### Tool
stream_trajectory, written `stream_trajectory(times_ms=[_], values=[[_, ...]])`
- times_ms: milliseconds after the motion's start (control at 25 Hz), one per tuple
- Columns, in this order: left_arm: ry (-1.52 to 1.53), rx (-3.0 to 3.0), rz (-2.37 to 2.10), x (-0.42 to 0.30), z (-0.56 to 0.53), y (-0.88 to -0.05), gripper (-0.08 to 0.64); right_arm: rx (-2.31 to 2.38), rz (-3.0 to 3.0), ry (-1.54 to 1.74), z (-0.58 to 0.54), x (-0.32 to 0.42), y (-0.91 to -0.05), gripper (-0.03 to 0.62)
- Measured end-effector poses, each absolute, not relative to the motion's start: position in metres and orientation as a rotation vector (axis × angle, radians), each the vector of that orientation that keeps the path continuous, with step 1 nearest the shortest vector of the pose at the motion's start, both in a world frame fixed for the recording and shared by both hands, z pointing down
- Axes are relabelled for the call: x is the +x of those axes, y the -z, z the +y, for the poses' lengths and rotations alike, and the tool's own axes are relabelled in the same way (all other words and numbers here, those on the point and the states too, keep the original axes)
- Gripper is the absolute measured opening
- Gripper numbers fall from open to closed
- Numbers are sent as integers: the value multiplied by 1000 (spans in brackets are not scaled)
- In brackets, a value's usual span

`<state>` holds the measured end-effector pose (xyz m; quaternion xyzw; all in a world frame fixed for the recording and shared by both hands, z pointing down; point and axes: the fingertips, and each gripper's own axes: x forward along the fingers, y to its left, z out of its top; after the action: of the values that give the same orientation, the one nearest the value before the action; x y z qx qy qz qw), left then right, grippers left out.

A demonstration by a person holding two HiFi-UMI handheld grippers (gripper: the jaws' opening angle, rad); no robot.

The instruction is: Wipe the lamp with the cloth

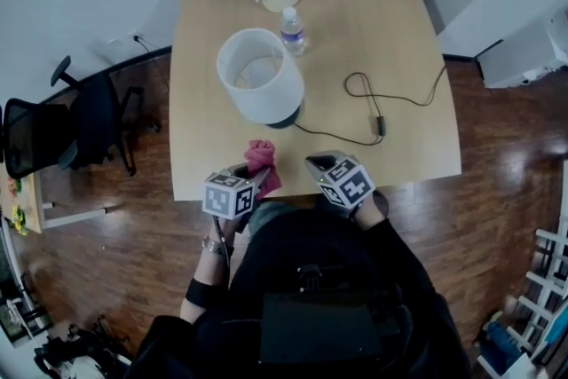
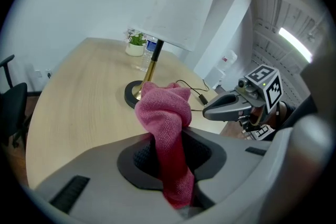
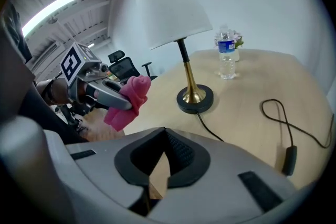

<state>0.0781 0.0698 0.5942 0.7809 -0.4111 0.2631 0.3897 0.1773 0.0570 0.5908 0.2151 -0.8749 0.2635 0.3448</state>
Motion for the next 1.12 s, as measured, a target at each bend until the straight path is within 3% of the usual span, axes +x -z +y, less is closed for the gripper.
stream_trajectory(times_ms=[560, 1120], values=[[-636, 1894, -1354, 23, -69, -664, 101, 657, -2174, -750, 67, 213, -608, 5], [-385, 1908, -1457, 45, -100, -669, 101, 660, -2155, -749, 77, 253, -618, 5]])
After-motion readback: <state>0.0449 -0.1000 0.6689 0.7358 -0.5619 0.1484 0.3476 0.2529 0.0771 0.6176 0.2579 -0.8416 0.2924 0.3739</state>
